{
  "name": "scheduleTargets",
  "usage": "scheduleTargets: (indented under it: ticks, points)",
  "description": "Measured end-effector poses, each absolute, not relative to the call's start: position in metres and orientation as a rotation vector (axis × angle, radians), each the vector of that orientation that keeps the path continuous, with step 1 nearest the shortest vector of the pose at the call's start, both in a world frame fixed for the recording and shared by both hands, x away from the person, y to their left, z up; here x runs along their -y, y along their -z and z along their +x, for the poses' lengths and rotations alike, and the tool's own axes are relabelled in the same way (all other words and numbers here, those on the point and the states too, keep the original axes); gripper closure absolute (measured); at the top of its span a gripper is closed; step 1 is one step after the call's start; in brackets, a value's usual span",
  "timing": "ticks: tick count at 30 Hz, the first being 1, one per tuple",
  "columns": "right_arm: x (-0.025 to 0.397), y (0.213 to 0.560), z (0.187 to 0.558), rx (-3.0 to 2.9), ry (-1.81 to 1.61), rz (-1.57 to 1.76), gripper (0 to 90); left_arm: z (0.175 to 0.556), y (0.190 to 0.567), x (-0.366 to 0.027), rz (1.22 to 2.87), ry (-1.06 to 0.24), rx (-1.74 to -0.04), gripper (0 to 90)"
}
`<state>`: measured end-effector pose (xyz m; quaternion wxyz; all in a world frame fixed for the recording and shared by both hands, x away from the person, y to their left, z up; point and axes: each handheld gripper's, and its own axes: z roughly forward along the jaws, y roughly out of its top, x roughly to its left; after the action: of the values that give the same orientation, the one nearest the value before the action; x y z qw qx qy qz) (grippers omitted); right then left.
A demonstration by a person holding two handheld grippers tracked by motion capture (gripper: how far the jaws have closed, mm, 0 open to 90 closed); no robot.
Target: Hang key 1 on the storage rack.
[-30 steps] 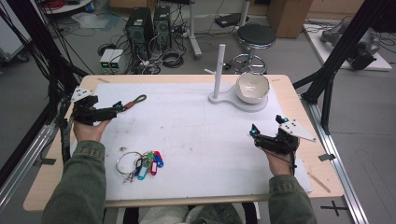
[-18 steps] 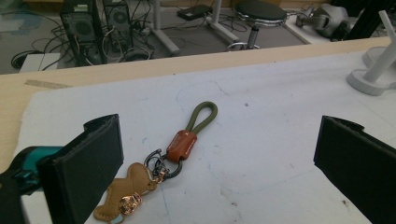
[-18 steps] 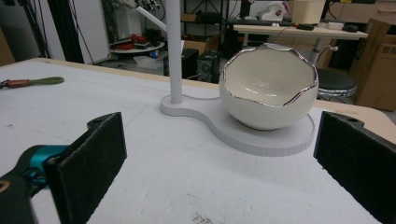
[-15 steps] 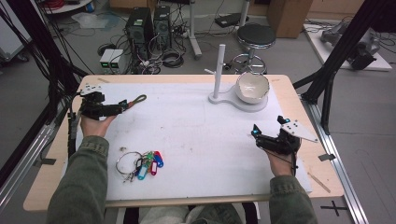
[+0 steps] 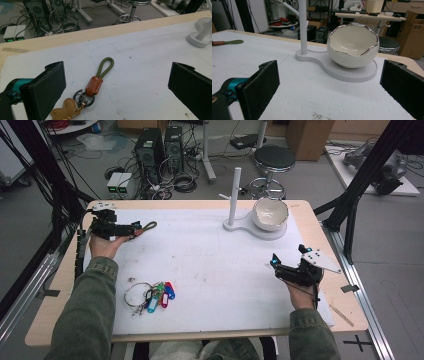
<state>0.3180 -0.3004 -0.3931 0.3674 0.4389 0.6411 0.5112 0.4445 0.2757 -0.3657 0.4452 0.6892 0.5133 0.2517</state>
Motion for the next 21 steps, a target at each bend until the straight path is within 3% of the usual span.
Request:
scheduleTargets:
  ticks: [7, 11, 21]
  points:
    - [0.302, 0.393, 0.317, -1.644, -1.305, 1.133, 1.4, 0.454, 0.375, -0.281, 1.720, -0.611, -1.317, 1.9]
    - [0.300, 0.394, 0.319, -1.660, -1.299, 1.124, 1.4, 0.468, 0.382, -0.275, 1.812, -0.581, -1.336, 1.9]
    - [0.302, 0.395, 0.317, -1.661, -1.282, 1.125, 1.4, 0.495, 0.396, -0.271, 1.905, -0.449, -1.347, 1.9]
